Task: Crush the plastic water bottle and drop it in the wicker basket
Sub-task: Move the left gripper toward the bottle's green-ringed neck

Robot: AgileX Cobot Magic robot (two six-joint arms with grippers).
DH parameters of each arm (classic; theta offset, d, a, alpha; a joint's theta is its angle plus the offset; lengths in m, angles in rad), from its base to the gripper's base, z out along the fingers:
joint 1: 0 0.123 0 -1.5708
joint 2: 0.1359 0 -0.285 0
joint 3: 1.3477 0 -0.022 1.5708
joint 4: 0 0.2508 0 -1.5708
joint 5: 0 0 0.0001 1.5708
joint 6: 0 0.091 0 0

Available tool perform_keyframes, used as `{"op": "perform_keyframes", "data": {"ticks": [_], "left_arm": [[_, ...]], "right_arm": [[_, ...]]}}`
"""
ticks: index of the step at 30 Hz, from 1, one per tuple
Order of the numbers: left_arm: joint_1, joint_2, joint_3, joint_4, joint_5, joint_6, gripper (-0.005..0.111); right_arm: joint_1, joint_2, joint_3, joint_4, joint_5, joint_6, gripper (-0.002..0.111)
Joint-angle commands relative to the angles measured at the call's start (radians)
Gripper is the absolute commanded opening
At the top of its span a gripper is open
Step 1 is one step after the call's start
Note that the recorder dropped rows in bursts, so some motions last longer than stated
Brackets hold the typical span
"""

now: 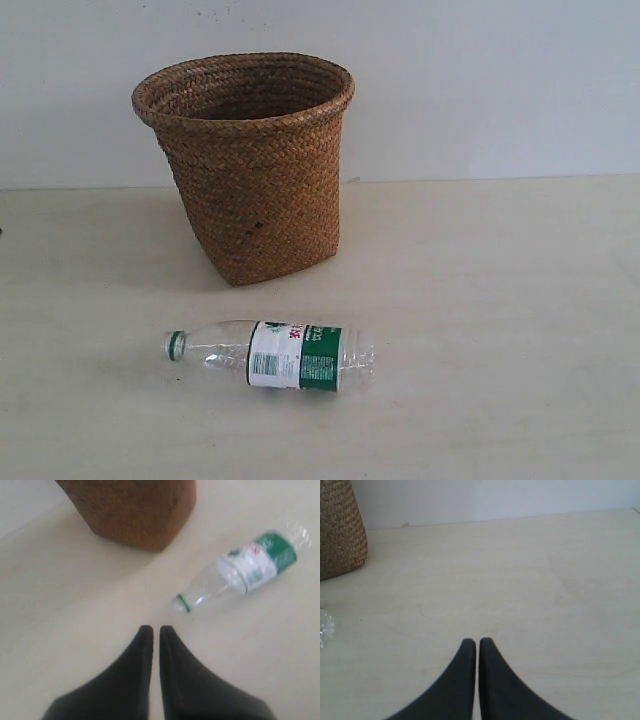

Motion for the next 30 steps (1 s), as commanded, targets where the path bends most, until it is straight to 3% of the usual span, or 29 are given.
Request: {"op": "perform_keyframes", "data": {"ticks": [1,4,6,9,10,12,14,20,30], "left_arm": [[-0.048,0.221,-0.023,0.042,-0.073,0.430,0.004],[-0.109,0.306,-0.023,0.042,-0.191,0.483,0.006],[-0.156,0.352,-0.023,0.044,-0.230,0.494,0.013],[-0.223,0.411,-0.023,0.084,-0.266,0.483,0.038],[-0.262,0.446,-0.023,0.126,-0.299,0.453,0.055],[-0.302,0.493,-0.023,0.154,-0.376,0.452,0.063],[-0.324,0.545,-0.023,0.158,-0.437,0.452,0.061],[-0.346,0.648,-0.023,0.163,-0.450,0.452,0.057],[-0.382,0.665,-0.023,0.135,-0.474,0.456,0.057]], "right_arm": [[-0.003,-0.005,0.000,-0.002,-0.003,-0.001,0.000],[-0.003,-0.005,0.000,-0.002,-0.003,-0.001,0.000],[-0.003,-0.005,0.000,-0.002,-0.003,-0.001,0.000],[-0.003,-0.005,0.000,-0.002,-0.003,-0.001,0.000],[-0.003,-0.005,0.000,-0.002,-0.003,-0.001,0.000],[-0.003,-0.005,0.000,-0.002,-0.003,-0.001,0.000],[-0.003,-0.005,0.000,-0.002,-0.003,-0.001,0.000],[-0.003,-0.005,0.000,-0.002,-0.003,-0.001,0.000],[-0.003,-0.005,0.000,-0.002,-0.003,-0.001,0.000]]}}
